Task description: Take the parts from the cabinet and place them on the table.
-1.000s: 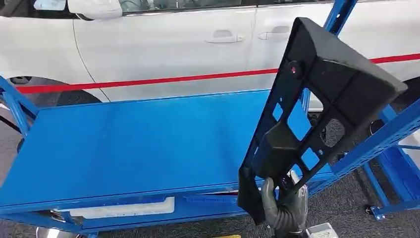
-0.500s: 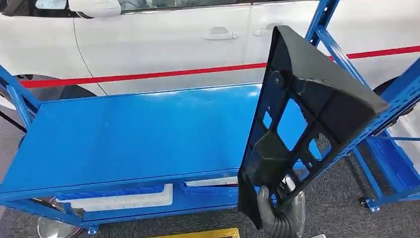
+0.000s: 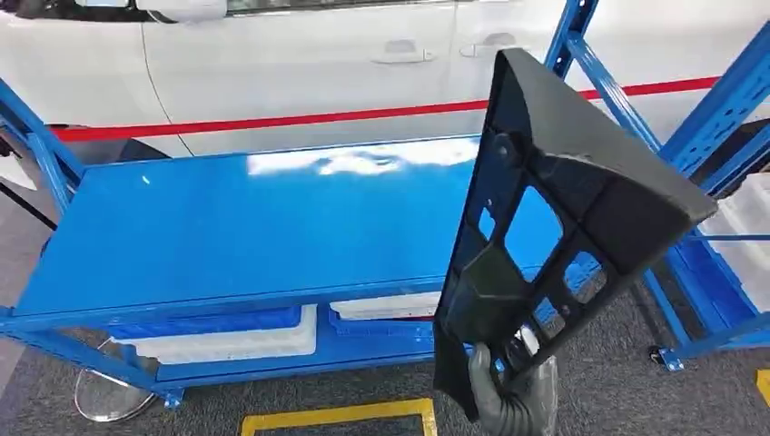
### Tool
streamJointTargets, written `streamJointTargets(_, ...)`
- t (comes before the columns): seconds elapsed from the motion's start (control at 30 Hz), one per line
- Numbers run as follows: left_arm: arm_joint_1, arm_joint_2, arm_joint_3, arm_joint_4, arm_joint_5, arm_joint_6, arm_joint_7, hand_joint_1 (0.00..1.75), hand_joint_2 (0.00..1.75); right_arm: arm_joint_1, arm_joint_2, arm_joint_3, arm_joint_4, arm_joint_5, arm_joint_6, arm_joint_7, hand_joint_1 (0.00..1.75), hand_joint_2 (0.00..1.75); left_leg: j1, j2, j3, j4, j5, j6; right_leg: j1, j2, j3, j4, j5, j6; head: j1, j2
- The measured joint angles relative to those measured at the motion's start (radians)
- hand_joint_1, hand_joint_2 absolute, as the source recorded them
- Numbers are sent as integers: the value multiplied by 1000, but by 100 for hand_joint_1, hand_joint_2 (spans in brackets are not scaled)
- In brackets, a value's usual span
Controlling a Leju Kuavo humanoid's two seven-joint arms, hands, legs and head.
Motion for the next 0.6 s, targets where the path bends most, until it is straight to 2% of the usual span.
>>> streamJointTargets(0.03,0,-2,2,0,-2,0,0,0,175,2,0,0,-3,0,0,-1,175,175,15,4,-5,-15,20,11,2,2,-6,3,0,9,-3,0)
streamJointTargets(0.07,-3,-2,2,0,-5,0,0,0,175,5,0,0,-4,0,0,-2,175,175,12,9,-18,-15,32,19,1,6,-18,24,-44,11,0,0)
streamJointTargets(0.1,-3,-2,3,0,-6,0,0,0,175,5,0,0,-6,0,0,-2,175,175,12,10,-33,-15,42,28,-2,6,-35,72,-104,13,6,0)
streamJointTargets(0.17,-1,-1,4,0,-7,0,0,0,175,7,0,0,-5,0,0,-2,175,175,10,13,-60,-13,62,29,-6,5,-73,218,-206,20,6,0)
streamJointTargets(0.2,-1,-1,5,0,-7,0,0,0,175,8,0,0,-5,0,0,-2,175,175,9,14,-73,-9,73,27,-7,5,-84,281,-222,24,8,0)
streamJointTargets(0.23,-2,-1,5,0,-7,0,0,0,175,8,0,0,-5,0,0,-2,175,175,9,14,-90,-5,82,24,-7,5,-75,300,-206,26,8,0)
streamJointTargets(0.27,-2,-1,5,0,-7,0,0,0,175,8,0,0,-5,0,0,-2,175,175,9,14,-105,1,89,22,-9,5,-46,275,-171,27,8,0)
streamJointTargets(0.3,-1,-1,5,0,-8,-2,0,0,175,8,0,0,-6,0,0,-2,175,175,10,14,-119,9,94,19,-11,4,1,215,-134,27,8,0)
streamJointTargets(0.33,-1,-1,5,0,-10,-3,0,0,175,8,0,0,-6,-2,3,-2,175,175,11,14,-132,19,98,14,-13,4,69,121,-108,26,8,0)
streamJointTargets(0.37,-2,-1,5,0,-12,-7,-2,0,175,9,0,0,-7,-6,3,-6,175,175,11,13,-142,31,101,9,-14,4,133,22,-129,23,8,0)
streamJointTargets(0.4,-2,-1,5,0,-13,-8,-2,0,175,12,-1,0,-8,-7,3,-9,175,175,6,11,-152,41,105,4,-4,5,151,-15,-144,16,8,0)
streamJointTargets(0.5,-1,-1,6,-1,-13,-11,-4,0,175,21,-1,0,-10,-12,3,-16,175,175,7,10,-155,36,125,-18,0,8,133,-4,-131,-6,10,0)
streamJointTargets(0.53,3,0,7,-1,-13,-11,-4,0,175,23,-1,0,-10,-12,3,-16,175,175,8,8,-162,36,132,-26,-7,6,123,-12,-116,-18,10,0)
streamJointTargets(0.57,2,1,9,-1,-13,-11,-4,0,175,22,-2,0,-10,-12,4,-18,175,175,12,7,-173,51,104,-30,-8,2,112,-13,-104,-25,7,0)
streamJointTargets(0.6,2,1,10,-1,-14,-11,-4,0,175,24,-1,1,-11,-13,4,-18,175,175,13,7,-186,87,47,-35,-8,4,99,-13,-93,-30,2,0)
